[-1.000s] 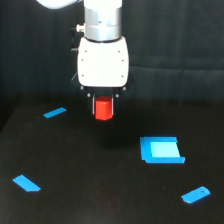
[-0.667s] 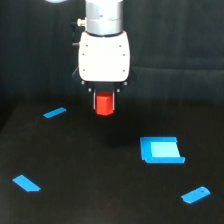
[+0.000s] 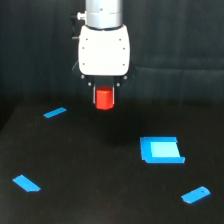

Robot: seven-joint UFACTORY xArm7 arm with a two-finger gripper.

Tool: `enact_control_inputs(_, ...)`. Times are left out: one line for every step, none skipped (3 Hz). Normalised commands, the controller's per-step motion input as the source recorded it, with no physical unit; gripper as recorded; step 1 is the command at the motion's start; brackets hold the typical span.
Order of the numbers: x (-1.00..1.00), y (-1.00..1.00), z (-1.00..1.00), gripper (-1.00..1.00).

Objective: Pick up the red object from the table

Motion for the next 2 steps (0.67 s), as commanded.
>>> enact_control_inputs(0.0,0.06,0.07,-0.94)
enact_control_inputs(0.01,0.07,0.14,-1.0)
